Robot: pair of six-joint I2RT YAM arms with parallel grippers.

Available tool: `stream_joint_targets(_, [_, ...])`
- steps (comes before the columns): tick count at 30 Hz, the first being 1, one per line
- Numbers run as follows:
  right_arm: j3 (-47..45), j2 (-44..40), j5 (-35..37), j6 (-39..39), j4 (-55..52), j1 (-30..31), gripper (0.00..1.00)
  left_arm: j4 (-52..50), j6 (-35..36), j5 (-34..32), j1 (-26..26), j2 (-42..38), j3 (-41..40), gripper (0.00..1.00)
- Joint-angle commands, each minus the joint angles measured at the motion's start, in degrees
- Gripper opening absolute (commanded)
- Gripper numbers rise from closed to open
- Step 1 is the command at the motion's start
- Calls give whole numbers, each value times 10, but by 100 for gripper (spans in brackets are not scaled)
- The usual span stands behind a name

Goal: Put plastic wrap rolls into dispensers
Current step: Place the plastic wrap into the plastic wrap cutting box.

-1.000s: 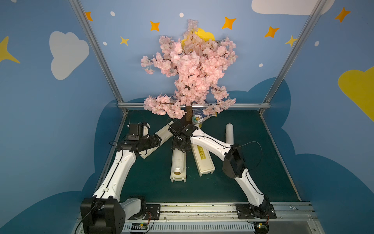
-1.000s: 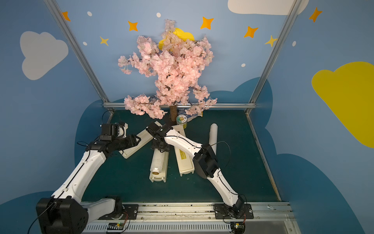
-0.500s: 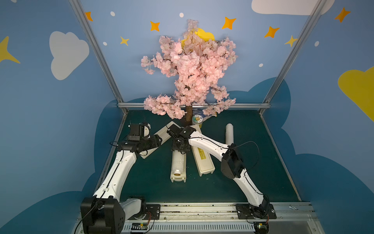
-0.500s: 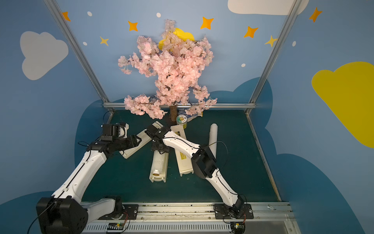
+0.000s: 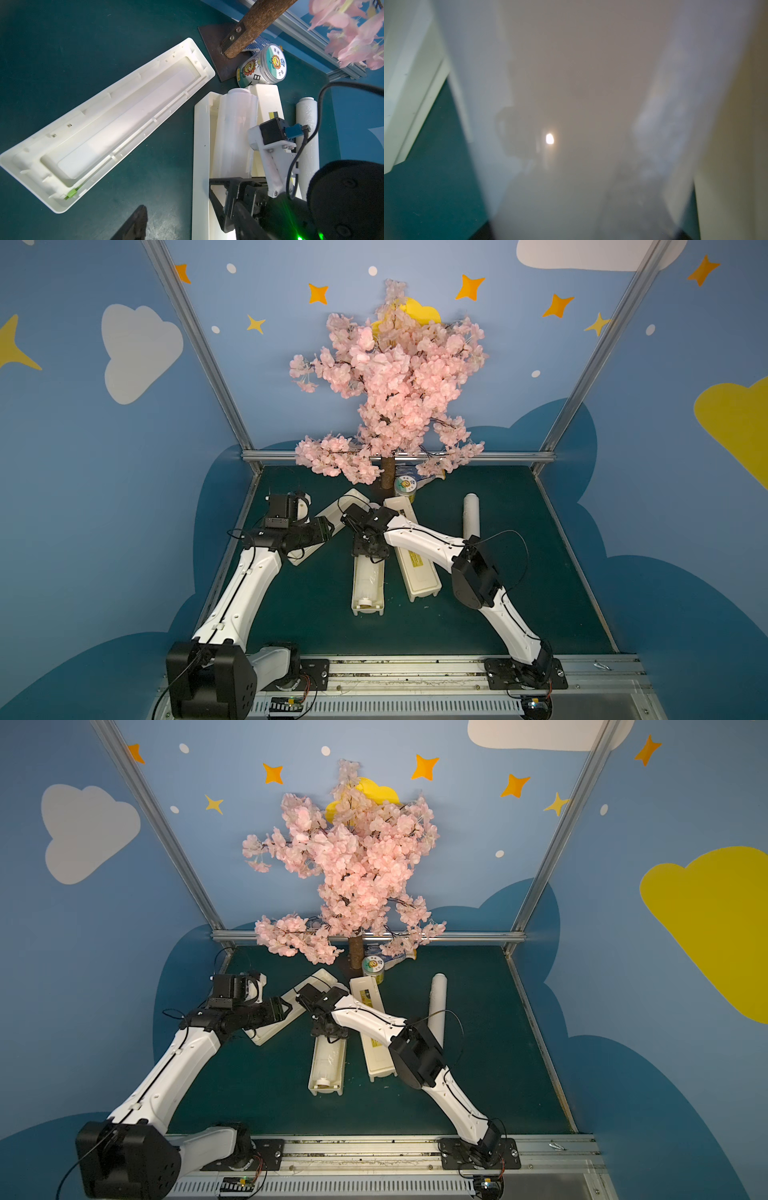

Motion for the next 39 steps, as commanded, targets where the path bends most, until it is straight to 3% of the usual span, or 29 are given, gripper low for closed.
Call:
stream_joint_targets(1, [34,-45,11,-11,-41,14,28,1,1,8,-4,5,-5,66])
stream_joint_targets(10, [79,-56,36,-38,-65,19,27,10,-1,28,-4,13,-6,66])
stream_joint_targets(39, [72,-1,-41,1,-66,11,31,14,-3,21,-5,17,-16,66])
